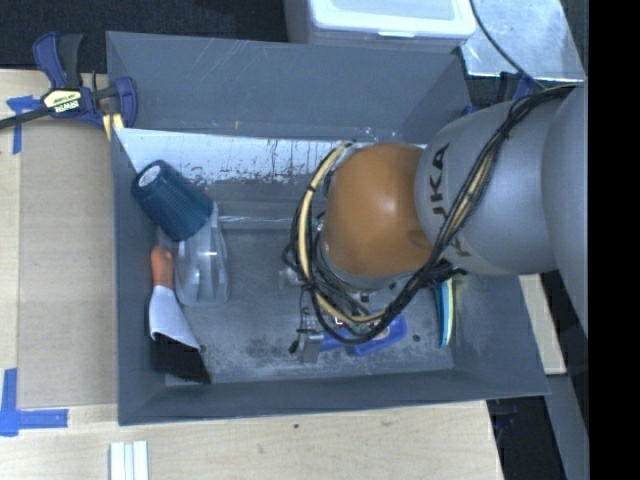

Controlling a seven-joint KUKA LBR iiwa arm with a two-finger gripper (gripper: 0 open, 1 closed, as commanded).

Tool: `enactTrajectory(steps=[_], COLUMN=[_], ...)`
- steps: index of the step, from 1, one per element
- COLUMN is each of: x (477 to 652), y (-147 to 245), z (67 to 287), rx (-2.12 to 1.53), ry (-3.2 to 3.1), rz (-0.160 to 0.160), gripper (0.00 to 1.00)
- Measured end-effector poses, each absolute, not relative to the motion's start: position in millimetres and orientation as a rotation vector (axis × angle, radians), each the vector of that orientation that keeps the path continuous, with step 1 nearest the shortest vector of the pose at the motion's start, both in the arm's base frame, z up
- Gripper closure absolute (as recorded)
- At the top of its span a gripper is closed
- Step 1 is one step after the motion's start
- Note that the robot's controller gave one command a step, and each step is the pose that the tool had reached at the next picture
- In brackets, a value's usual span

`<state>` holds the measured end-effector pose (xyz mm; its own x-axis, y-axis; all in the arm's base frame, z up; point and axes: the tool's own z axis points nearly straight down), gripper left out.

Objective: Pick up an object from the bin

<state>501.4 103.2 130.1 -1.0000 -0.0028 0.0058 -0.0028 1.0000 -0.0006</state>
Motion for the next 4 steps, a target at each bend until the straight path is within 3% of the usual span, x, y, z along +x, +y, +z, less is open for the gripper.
enactTrajectory(steps=[1, 2, 3, 4], x=[503.2, 494.2, 505.2, 495.0], y=[103, 4, -29, 6], z=[135, 69, 134, 71], rx=[-0.001, 0.116, -0.119, 0.116], ry=[-3.144, -3.137, -3.156, -3.14], rz=[-0.001, 0.005, -0.005, -0.001], gripper=[0.0, 0.0, 0.0, 0.0])
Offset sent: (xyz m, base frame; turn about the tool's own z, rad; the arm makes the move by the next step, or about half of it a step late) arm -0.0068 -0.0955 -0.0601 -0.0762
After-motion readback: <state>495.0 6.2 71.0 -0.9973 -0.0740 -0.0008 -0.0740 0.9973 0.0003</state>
